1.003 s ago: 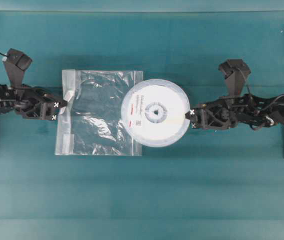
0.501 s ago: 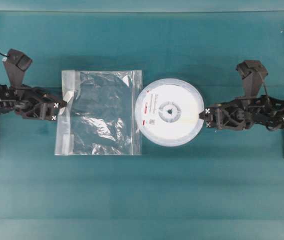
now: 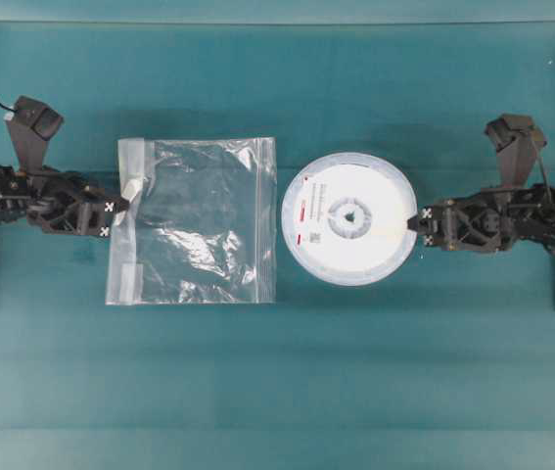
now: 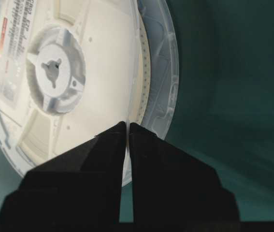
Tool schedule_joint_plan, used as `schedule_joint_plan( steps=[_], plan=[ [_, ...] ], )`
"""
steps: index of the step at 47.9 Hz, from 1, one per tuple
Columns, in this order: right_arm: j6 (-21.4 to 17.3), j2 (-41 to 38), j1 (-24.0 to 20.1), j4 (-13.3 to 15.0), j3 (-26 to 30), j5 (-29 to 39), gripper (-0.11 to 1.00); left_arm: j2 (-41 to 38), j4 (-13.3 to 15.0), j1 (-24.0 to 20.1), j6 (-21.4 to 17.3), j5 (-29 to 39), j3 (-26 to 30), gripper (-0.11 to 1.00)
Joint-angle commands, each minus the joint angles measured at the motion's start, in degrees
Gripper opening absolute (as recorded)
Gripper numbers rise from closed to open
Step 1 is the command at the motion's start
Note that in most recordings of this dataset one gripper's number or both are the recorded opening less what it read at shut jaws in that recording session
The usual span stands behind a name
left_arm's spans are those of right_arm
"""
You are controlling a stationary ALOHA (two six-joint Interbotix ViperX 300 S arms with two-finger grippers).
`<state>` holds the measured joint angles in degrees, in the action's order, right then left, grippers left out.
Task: Take out the reel from the clear zip bag.
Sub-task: 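Set the white reel down right of the bag, holding bag with left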
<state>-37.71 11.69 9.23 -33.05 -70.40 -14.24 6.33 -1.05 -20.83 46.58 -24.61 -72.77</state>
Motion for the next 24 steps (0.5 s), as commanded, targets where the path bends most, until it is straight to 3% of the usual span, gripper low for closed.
schedule_joint_plan(
  steps=[1, 24],
  plan=[
    [-0.3, 1.1, 0.3, -0.1, 0.2, 0.4, 0.04, 0.3, -0.2, 0.2, 0.1, -0.2, 0.5, -0.01],
    [-0.3, 1.1, 0.3, -0.1, 0.2, 1.4, 0.04, 0.3, -0.2, 0.2, 0.1, -0.2, 0.8, -0.01]
  ],
)
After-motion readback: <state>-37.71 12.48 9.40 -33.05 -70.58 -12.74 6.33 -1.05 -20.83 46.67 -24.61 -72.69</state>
